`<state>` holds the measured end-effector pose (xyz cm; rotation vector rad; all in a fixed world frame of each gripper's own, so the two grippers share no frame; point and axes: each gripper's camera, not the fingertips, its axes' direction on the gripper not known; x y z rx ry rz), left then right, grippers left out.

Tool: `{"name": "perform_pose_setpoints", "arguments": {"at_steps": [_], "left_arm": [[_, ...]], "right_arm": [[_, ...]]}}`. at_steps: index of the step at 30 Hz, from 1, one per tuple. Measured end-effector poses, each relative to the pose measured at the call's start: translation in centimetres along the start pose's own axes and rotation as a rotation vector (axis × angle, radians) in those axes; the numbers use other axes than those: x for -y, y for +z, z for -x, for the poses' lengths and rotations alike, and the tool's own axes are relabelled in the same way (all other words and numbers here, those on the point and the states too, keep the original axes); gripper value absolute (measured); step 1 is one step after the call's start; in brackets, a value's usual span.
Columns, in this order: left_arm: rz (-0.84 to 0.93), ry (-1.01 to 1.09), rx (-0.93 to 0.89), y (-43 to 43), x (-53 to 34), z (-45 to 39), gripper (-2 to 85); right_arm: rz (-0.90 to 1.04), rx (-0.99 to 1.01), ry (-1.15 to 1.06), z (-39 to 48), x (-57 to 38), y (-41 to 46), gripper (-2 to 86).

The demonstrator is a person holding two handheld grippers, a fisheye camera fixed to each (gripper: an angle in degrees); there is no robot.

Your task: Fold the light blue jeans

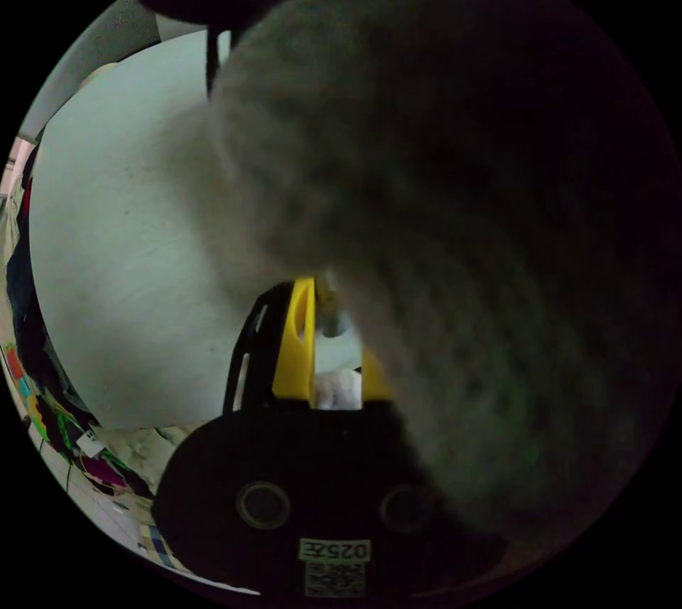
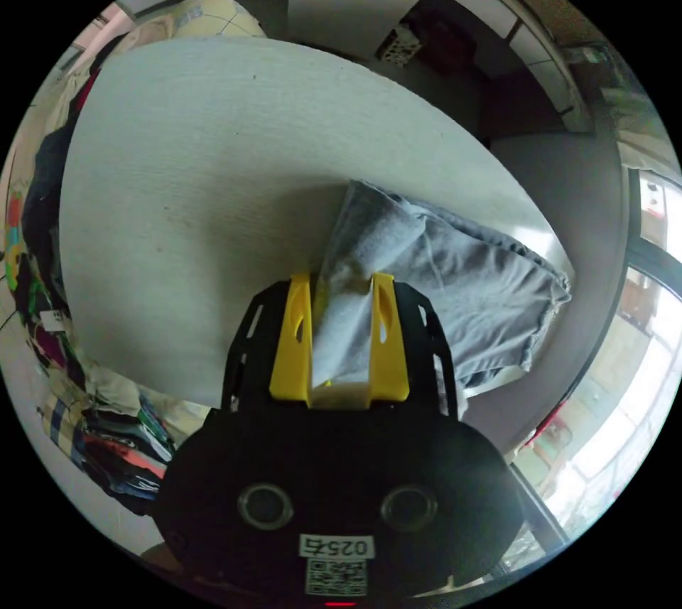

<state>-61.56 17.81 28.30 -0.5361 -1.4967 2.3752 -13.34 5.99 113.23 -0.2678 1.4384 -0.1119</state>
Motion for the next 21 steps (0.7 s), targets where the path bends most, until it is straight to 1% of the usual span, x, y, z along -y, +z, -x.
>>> {"name": "perform_pose_setpoints", "arguments": {"at_steps": [2,3,6,8,10,12,14,15,18,21], "left_arm": [[-0.002,0.03,0.029,0.1,-0.2,-0.1,7.7],[-0.004,0.044,0.041,0.1,-0.3,-0.3,7.7],[-0.002,0.094,0.072,0.3,-0.5,-0.5,7.4],[0.003,0.074,0.045,0.4,-0.4,0.5,6.5],[-0.014,0.111,0.021,0.6,-0.7,1.1,5.6],[-0.037,0.142,-0.029,0.5,-1.1,1.9,4.7],[-0.058,0.152,-0.14,0.1,-1.7,3.4,3.8],[-0.066,0.15,-0.162,-0.1,-2.0,3.7,3.7],[-0.121,0.124,-0.196,-1.5,-4.1,4.8,3.3],[-0.166,0.095,-0.215,-3.9,-6.6,5.5,3.0]], "right_arm": [[-0.005,0.106,-0.007,-1.7,0.1,-0.1,11.8],[-0.009,0.116,0.001,-2.2,0.1,-0.1,11.5],[-0.048,0.073,-0.069,-1.9,-0.4,-0.2,10.6],[-0.051,0.05,-0.052,-1.7,-0.3,-0.2,9.3],[-0.057,0.042,-0.033,-1.9,-0.3,0.0,7.5],[-0.061,0.015,-0.068,-1.9,-0.5,0.1,5.8],[-0.054,0.006,-0.128,-2.4,-0.8,0.4,4.6],[-0.05,0.021,-0.131,-2.7,-0.8,0.5,4.5],[-0.029,0.157,-0.16,-4.4,-0.8,0.7,4.1],[-0.041,0.301,-0.291,-5.2,-1.6,0.5,4.0]]}}
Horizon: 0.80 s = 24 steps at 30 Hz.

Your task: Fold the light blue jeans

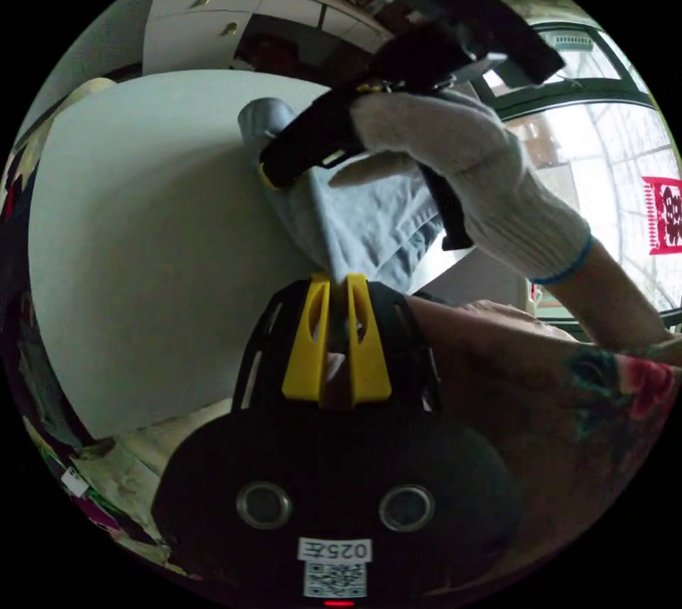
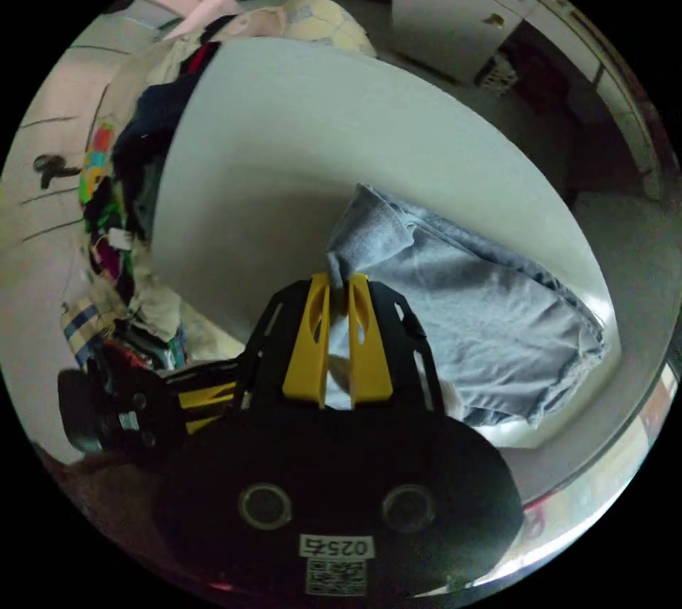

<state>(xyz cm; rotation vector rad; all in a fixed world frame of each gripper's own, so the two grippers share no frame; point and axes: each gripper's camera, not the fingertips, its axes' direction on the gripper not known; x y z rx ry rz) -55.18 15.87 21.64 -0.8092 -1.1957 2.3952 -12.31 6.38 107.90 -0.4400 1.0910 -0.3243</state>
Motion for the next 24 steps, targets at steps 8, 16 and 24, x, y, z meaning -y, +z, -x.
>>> {"name": "perform_pose_setpoints", "arguments": {"at_steps": [8,16,24], "left_arm": [[-0.197,0.039,-0.223,-6.5,0.2,-7.1,3.3],[-0.104,0.16,-0.207,8.5,12.0,-20.6,3.7],[0.114,-0.063,0.011,26.1,19.8,-23.5,3.2]], "right_arm": [[-0.303,0.423,-0.116,-11.3,-10.2,-8.2,4.2],[-0.348,0.316,-0.027,-34.0,-19.2,-7.3,4.8],[-0.197,0.336,0.06,-48.6,-17.1,7.5,5.1]]}}
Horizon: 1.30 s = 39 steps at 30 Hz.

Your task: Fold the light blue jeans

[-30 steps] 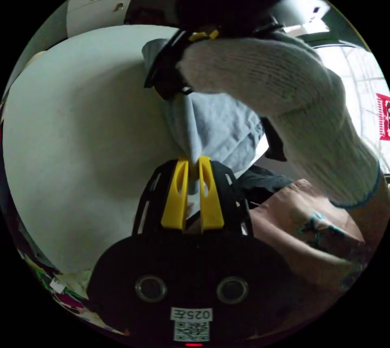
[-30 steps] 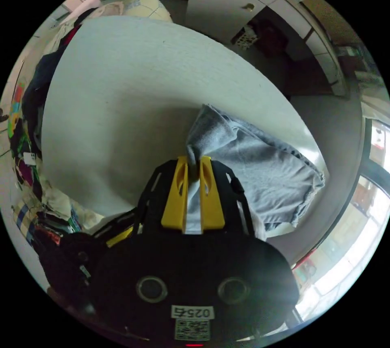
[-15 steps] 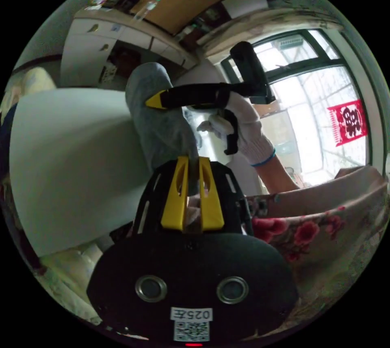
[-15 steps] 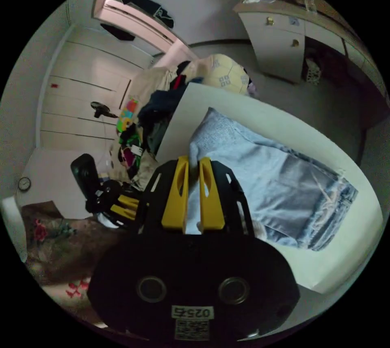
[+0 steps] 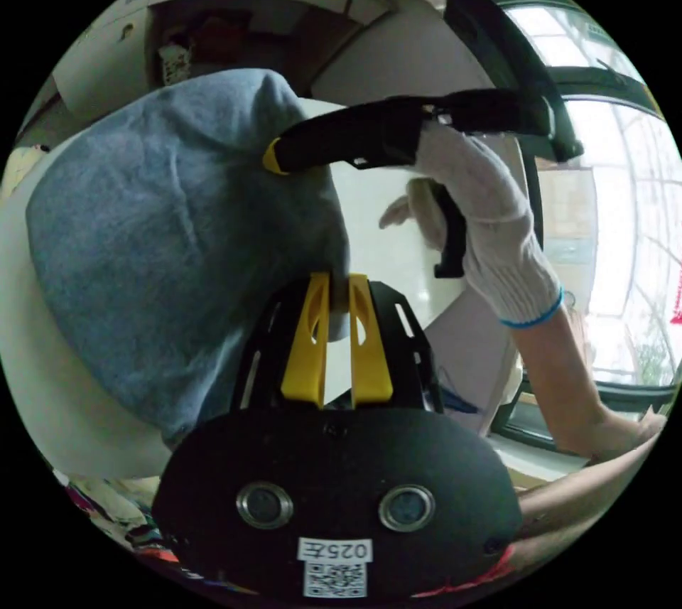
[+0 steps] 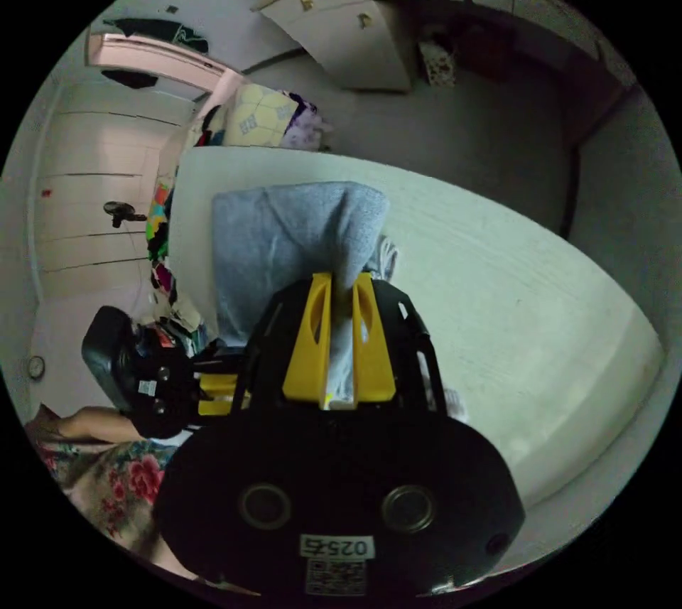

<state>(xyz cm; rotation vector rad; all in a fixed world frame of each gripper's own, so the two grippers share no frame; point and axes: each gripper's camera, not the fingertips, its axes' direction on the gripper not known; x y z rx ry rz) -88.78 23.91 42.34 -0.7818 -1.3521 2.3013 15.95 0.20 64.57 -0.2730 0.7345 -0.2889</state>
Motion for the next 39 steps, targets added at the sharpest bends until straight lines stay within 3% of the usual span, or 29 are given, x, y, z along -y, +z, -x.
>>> {"name": "perform_pose_setpoints", "arguments": {"at_steps": [3,9,15,18,21,22,25,30,31,32,36,39], "left_arm": [[0.008,-0.069,-0.027,-0.2,-0.1,-0.3,2.6],[0.033,0.1,0.143,0.9,-2.5,-4.9,1.6],[0.097,0.184,0.274,2.7,-2.3,-8.1,2.4],[0.074,0.309,0.345,3.1,-3.2,-11.3,2.1],[0.039,0.432,0.106,2.0,-4.8,-13.9,-0.3],[0.028,0.424,0.053,1.2,-5.3,-14.0,-0.6],[-0.04,0.341,0.132,-1.4,-6.9,-11.6,-0.9],[-0.08,0.113,0.363,-2.0,-9.6,-3.2,-0.9],[-0.02,0.063,0.363,0.1,-9.8,-0.9,-0.9],[0.098,0.039,0.363,3.5,-9.8,1.1,-0.9],[0.019,-0.001,0.333,5.2,-11.0,2.7,-1.0],[0.035,0.007,0.291,2.7,-12.9,2.3,-1.0]], "right_arm": [[-0.06,0.134,0.02,-2.4,-1.6,-0.3,5.0],[-0.107,0.147,-0.025,-3.8,-5.6,-0.6,6.1],[-0.1,0.295,0.057,-8.4,-8.7,0.2,6.1],[-0.191,0.223,0.059,-7.4,-10.2,-1.6,5.6],[-0.243,0.177,-0.042,-3.7,-10.4,-3.2,2.1],[-0.232,0.173,-0.088,-1.9,-10.3,-3.4,0.6],[-0.205,0.11,-0.227,2.5,-11.1,-2.3,-0.6],[0.031,-0.278,-0.441,6.5,-13.2,8.5,-0.9],[0.12,-0.422,-0.531,6.6,-13.7,12.8,-0.9],[0.031,-0.521,-0.631,6.9,-14.6,14.4,-1.0],[0.034,-0.609,-0.682,8.5,-14.8,15.3,-1.0],[0.057,-0.457,-0.549,7.5,-13.6,13.5,-1.0]]}}
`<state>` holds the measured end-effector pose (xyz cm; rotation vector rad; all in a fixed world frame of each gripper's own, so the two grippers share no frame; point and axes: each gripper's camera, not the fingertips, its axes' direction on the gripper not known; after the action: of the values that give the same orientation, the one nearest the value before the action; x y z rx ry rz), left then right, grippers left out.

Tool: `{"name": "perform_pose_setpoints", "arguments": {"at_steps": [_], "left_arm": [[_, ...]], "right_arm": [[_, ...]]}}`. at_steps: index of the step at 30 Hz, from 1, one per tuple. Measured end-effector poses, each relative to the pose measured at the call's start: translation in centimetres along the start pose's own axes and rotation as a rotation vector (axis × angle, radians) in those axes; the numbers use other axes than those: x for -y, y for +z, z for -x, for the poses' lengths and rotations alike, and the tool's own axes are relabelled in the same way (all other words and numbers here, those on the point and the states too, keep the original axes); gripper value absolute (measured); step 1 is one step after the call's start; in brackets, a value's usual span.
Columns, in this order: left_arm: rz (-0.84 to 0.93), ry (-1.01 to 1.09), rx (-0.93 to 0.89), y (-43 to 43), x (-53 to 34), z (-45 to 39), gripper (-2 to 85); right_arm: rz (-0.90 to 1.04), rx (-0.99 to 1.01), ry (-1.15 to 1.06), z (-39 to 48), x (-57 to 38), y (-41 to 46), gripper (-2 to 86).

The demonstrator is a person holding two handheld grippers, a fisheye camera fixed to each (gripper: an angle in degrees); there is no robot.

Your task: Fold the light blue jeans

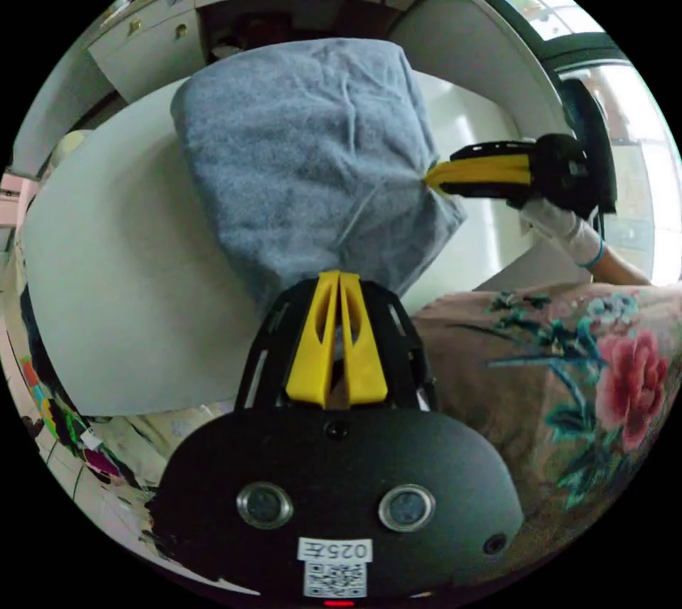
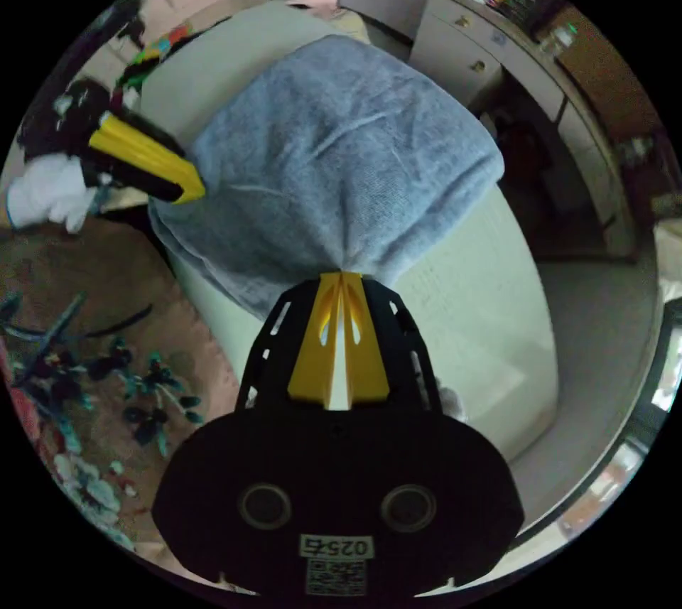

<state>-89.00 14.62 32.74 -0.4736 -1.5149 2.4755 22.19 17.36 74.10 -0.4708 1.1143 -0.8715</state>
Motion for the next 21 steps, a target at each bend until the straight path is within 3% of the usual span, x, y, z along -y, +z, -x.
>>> {"name": "perform_pose_setpoints", "arguments": {"at_steps": [4,9,12,18,21], "left_arm": [[-0.073,-0.046,-0.067,-1.4,-4.6,1.6,-0.9],[0.106,-0.077,-0.224,3.7,-4.2,1.3,-0.9],[0.17,0.026,-0.228,2.8,-4.3,-0.4,-0.9],[-0.167,-0.169,-0.219,-5.0,-7.8,2.3,-0.9],[-0.041,-0.288,-0.156,-1.6,-7.8,4.3,-0.9]], "right_arm": [[-0.123,0.235,0.185,-4.5,-1.1,-2.5,-1.0],[-0.292,0.396,0.157,-4.9,3.0,-5.3,-1.0],[-0.297,0.354,0.036,-2.1,8.6,-5.9,-1.0],[-0.214,0.233,-0.166,1.5,17.9,-5.5,-1.0],[-0.098,0.189,-0.209,1.9,21.3,-1.7,-1.0]]}}
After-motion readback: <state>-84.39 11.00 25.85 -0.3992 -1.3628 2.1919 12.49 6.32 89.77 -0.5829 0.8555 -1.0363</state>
